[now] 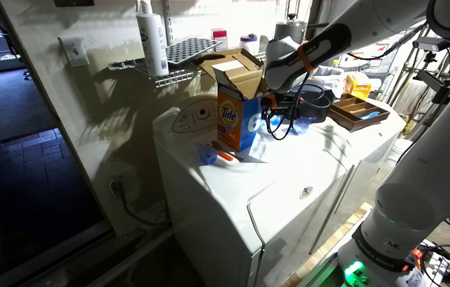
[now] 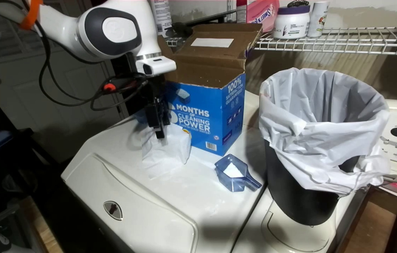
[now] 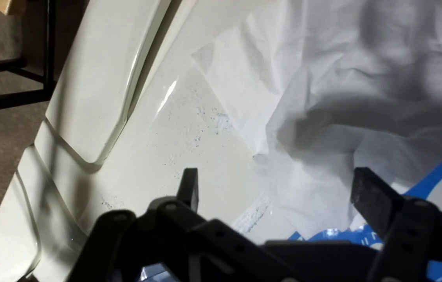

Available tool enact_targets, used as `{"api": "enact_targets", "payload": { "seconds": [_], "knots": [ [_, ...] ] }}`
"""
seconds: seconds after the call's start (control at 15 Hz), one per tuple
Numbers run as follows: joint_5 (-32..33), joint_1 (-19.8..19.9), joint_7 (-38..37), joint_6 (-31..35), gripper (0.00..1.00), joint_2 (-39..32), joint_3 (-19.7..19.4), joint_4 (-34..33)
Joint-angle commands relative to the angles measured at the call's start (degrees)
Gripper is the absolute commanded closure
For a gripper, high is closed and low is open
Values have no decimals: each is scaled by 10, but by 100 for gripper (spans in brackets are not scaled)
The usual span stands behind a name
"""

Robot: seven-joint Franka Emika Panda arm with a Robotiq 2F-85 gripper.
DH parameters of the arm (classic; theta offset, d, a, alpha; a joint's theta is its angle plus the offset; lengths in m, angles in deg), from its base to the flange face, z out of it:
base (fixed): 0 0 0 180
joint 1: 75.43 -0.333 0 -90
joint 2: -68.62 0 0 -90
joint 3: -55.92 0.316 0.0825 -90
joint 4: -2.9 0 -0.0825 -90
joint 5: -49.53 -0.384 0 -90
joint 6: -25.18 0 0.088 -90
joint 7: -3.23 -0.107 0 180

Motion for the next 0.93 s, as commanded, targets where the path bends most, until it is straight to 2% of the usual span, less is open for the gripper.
{"api": "enact_targets", "payload": {
  "seconds": [0.0,0.2,0.33,0.6,0.67,0.73,0.87],
  "knots": [
    [18,6,-14,43,0,-11,-1,19],
    [38,6,-9,57,0,-24,-5,32],
    [75,8,-27,85,0,-15,-9,45],
    [207,21,-118,144,0,22,-16,59],
    [221,24,-132,155,0,24,-16,61],
    [225,27,-142,164,0,22,-16,61],
    [180,25,-118,154,0,12,-15,63]
  ]
}}
